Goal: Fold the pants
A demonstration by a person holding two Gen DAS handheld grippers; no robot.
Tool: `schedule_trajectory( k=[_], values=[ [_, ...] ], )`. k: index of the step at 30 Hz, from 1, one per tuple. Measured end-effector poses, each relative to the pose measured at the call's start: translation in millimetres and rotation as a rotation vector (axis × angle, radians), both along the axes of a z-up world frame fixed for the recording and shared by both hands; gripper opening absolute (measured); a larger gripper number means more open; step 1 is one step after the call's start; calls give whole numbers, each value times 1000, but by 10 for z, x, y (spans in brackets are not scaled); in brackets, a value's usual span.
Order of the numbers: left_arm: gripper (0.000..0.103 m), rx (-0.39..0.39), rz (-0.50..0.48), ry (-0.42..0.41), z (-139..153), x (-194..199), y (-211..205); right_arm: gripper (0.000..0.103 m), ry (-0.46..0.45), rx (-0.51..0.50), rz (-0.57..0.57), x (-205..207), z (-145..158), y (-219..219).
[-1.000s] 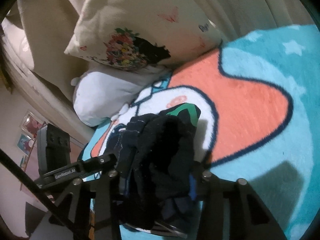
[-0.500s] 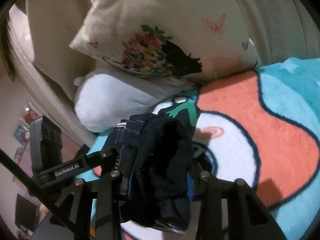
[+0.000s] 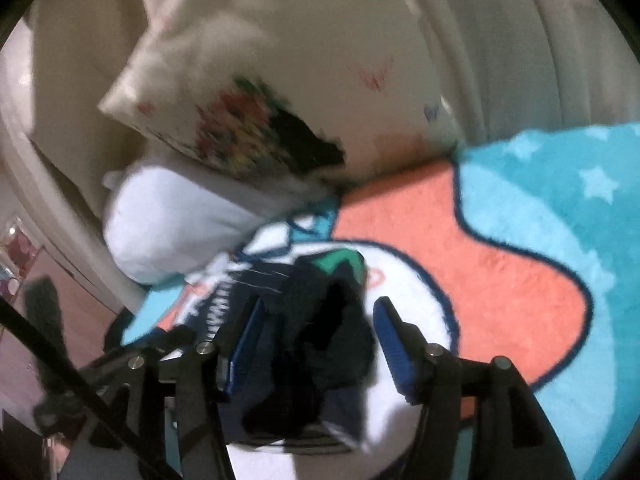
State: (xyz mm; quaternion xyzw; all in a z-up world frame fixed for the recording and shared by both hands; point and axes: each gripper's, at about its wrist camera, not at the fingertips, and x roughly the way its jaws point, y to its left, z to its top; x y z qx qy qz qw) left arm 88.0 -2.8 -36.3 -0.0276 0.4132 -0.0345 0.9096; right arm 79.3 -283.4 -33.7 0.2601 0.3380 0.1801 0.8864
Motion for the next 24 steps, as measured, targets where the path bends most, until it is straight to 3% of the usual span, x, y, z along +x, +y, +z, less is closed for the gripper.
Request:
schedule_trajectory(
  k=[3, 6, 10, 16, 24],
  values=[
    [63, 15, 26, 6, -33, -91, 67, 63, -39, 74, 63, -143, 36, 55],
    [64, 15, 40, 23, -75, -167, 115, 63, -18, 136, 130, -183, -62, 151],
    [64, 6, 46, 48, -128, -216, 155, 61, 52, 62, 112, -162, -263, 276],
    [64, 2, 44, 52, -123, -296, 155, 64, 52, -89, 58, -220, -269, 340],
    [65, 34, -1, 41, -88, -411, 16, 65, 67, -37, -5, -361, -287, 71]
  ],
)
